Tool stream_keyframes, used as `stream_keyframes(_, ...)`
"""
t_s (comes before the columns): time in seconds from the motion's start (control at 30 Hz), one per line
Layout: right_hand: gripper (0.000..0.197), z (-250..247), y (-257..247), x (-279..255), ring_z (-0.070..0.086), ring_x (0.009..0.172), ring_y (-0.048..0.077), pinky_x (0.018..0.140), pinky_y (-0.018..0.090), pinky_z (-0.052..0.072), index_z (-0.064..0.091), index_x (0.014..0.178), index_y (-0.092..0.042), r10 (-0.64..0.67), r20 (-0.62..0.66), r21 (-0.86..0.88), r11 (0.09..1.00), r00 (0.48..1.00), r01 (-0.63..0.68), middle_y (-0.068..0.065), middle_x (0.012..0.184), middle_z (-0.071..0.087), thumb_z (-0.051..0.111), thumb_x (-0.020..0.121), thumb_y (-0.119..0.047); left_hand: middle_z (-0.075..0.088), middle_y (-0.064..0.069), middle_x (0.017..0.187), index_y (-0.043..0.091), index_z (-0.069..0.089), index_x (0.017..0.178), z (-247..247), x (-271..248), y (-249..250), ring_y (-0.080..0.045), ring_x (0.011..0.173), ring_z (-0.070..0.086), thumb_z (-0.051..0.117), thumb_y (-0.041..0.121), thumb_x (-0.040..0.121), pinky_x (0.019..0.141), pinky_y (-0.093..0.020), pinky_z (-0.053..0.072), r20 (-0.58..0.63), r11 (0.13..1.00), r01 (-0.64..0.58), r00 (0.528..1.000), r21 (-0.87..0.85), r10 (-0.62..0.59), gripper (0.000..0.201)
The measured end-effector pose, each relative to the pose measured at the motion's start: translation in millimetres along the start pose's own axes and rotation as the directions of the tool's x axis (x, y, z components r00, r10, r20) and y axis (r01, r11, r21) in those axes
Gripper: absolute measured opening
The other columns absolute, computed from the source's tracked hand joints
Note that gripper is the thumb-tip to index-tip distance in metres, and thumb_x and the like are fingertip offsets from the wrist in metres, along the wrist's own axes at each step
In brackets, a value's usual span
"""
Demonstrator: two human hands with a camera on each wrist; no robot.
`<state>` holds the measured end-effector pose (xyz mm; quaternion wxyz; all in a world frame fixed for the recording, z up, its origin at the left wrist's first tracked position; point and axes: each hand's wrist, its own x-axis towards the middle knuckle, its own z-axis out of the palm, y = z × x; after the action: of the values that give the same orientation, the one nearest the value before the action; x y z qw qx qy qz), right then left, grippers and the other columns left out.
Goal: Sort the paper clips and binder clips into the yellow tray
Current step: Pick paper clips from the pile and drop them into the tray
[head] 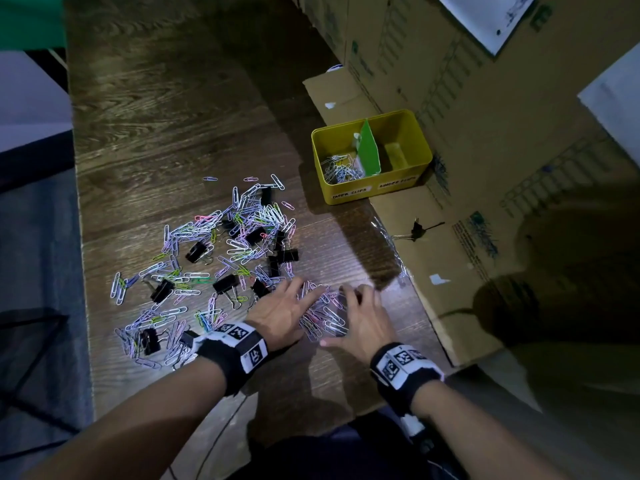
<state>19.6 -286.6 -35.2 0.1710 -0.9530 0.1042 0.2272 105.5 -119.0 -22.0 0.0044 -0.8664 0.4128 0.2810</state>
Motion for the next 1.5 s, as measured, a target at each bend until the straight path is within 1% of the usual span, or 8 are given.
stream_keyframes(0.13, 0.082, 7.8, -18.2, 4.4, 0.035, 0.125, 0.027, 0.103, 0.037, 0.039, 0.033, 0.138, -0.014, -0.078, -0.010, 0.051, 0.996, 0.997, 0.079, 0.012, 0.134, 0.036, 0.073, 0.074, -0.045, 0.031, -0.010, 0.140, 0.024, 0.031, 0.138, 10.1, 9.0, 1.6, -0.032, 0.128, 0.032, 0.058, 0.030, 0.087, 0.095, -0.048, 0.046, 0.020, 0.999, 0.026, 0.999, -0.023, -0.025, 0.058)
stream_keyframes(0.33, 0.038, 6.0, -20.4, 14.4, 0.058, 0.105, 0.029, 0.090, 0.036, 0.050, 0.055, 0.123, -0.010, -0.163, 0.006, 0.048, 0.985, 0.987, 0.163, 0.016, 0.125, 0.052, 0.060, 0.086, -0.002, 0.053, -0.009, 0.113, 0.012, 0.054, 0.111, 23.1, 9.2, -4.2, -0.030, 0.103, 0.054, 0.049, 0.019, 0.092, 0.081, -0.046, 0.050, -0.052, 0.990, -0.037, 0.998, -0.136, 0.030, 0.021)
stream_keyframes(0.8, 0.028, -15.2, -0.1, 15.9, 0.064, 0.088, 0.025, 0.081, 0.027, 0.052, 0.064, 0.118, -0.016, -0.098, 0.059, 0.295, 0.952, 0.993, 0.076, 0.013, 0.103, 0.069, 0.055, 0.092, -0.012, 0.070, -0.006, 0.096, 0.010, 0.068, 0.096, 18.3, 1.2, -22.1, -0.021, 0.090, 0.063, 0.060, 0.021, 0.088, 0.082, -0.031, 0.048, -0.219, 0.914, -0.030, 0.974, -0.405, -0.065, 0.016)
stream_keyframes(0.97, 0.034, -30.9, 10.8, 21.4, 0.065, 0.091, 0.017, 0.081, 0.016, 0.047, 0.066, 0.116, -0.011, 0.033, 0.012, 0.559, 0.829, 0.999, -0.034, 0.010, 0.109, 0.070, 0.070, 0.084, -0.020, 0.073, -0.001, 0.080, 0.019, 0.072, 0.088, 1.2, -0.9, -29.8, -0.012, 0.069, 0.065, 0.070, 0.023, 0.081, 0.069, -0.027, 0.050, -0.196, 0.833, 0.063, 0.960, -0.549, -0.201, 0.008)
stream_keyframes(1.07, 0.032, -40.2, 18.8, 30.6, 0.065, 0.080, 0.010, 0.073, 0.009, 0.049, 0.069, 0.108, -0.011, 0.082, -0.039, 0.657, 0.753, 0.996, -0.036, 0.004, 0.099, 0.072, 0.075, 0.078, -0.018, 0.072, -0.009, 0.078, 0.014, 0.072, 0.088, -21.7, 0.8, -27.4, -0.010, 0.058, 0.063, 0.073, 0.015, 0.078, 0.057, -0.022, 0.052, -0.051, 0.596, 0.146, 0.952, -0.789, -0.301, 0.010)
stream_keyframes(1.2, 0.022, -67.5, 27.1, 42.7, 0.067, 0.080, 0.011, 0.079, 0.032, 0.057, 0.074, 0.092, -0.029, 0.155, -0.098, 0.810, 0.586, 0.983, -0.012, -0.006, 0.090, 0.074, 0.080, 0.073, -0.022, 0.069, -0.016, 0.073, -0.002, 0.069, 0.085, -72.3, 9.3, -31.9, -0.012, 0.054, 0.062, 0.071, 0.000, 0.075, 0.057, -0.020, 0.053, -0.064, 0.362, 0.019, 0.974, -0.932, -0.216, 0.011)
stream_keyframes(1.33, 0.022, -109.4, 27.5, 49.0, 0.068, 0.081, 0.007, 0.075, 0.023, 0.055, 0.071, 0.081, -0.033, 0.178, -0.172, 0.891, 0.448, 0.969, 0.075, -0.013, 0.082, 0.072, 0.079, 0.073, -0.014, 0.068, -0.012, 0.069, 0.000, 0.070, 0.085, -131.9, 39.6, -37.5, -0.015, 0.055, 0.061, 0.072, 0.001, 0.073, 0.062, -0.025, 0.055, -0.162, 0.314, -0.090, 0.964, -0.945, -0.213, 0.012)
stream_keyframes(1.5, 0.023, -158.0, 21.6, 67.5, 0.063, 0.066, -0.006, 0.067, 0.009, 0.050, 0.069, 0.085, -0.016, 0.168, -0.286, 0.923, 0.312, 0.943, 0.225, -0.019, 0.065, 0.069, 0.072, 0.075, 0.005, 0.071, -0.003, 0.071, 0.008, 0.070, 0.087, -193.0, 103.1, -38.3, -0.014, 0.062, 0.066, 0.074, 0.012, 0.075, 0.064, -0.024, 0.056, -0.289, 0.494, -0.127, 0.919, -0.860, -0.268, 0.013)
